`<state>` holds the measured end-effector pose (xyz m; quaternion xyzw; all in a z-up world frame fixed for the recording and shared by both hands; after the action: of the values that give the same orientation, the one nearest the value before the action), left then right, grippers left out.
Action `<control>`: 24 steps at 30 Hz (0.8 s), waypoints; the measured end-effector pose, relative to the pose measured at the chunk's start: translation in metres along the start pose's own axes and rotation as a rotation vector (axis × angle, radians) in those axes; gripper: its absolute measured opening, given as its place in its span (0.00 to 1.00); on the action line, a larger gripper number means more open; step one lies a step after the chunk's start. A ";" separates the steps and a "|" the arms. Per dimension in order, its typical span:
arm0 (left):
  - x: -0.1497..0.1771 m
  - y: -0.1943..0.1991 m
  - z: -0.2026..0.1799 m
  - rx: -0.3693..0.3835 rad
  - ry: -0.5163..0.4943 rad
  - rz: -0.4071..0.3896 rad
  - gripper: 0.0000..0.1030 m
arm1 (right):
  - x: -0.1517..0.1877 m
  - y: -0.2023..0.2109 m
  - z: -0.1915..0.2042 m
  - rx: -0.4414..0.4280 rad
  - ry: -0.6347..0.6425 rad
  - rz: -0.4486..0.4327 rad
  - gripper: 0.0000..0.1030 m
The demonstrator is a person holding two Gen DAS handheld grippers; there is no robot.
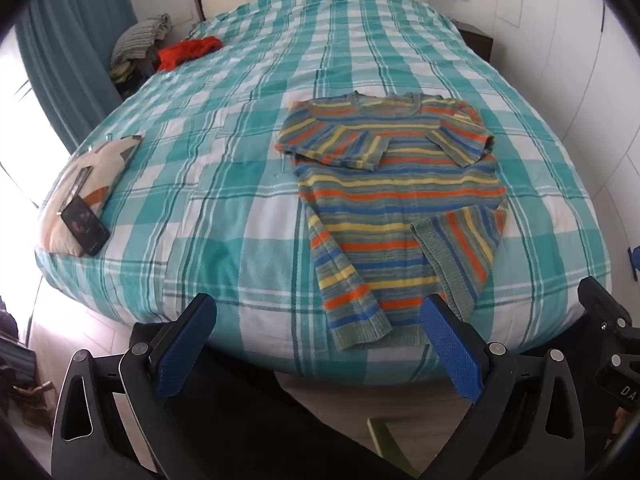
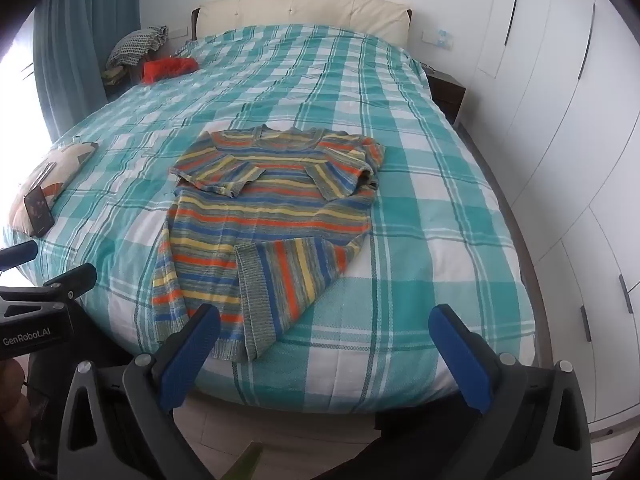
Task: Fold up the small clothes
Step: 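Approach the striped sweater with both tools held open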
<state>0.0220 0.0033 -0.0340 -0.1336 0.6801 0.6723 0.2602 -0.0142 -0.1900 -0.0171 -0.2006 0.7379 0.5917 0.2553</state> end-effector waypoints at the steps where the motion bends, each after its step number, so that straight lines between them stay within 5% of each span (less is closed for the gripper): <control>1: 0.000 0.000 0.001 -0.006 -0.001 0.004 0.99 | 0.000 0.000 0.000 0.000 0.001 0.000 1.00; 24: 0.008 -0.014 0.002 0.004 0.018 0.061 0.99 | 0.004 -0.003 0.012 -0.023 0.012 0.025 1.00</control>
<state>0.0234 0.0059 -0.0499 -0.1183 0.6875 0.6773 0.2336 -0.0137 -0.1791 -0.0242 -0.1979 0.7349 0.6022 0.2411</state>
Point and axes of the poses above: each gripper's, at about its wrist camera, not at the fingertips, and y roughly against the way its jaws point, z to its left, x to its underside, the point moved 4 cm from there along -y, roughly the way its jaws point, and after that the axes turned 5 degrees about x, right-handed, at the moved point
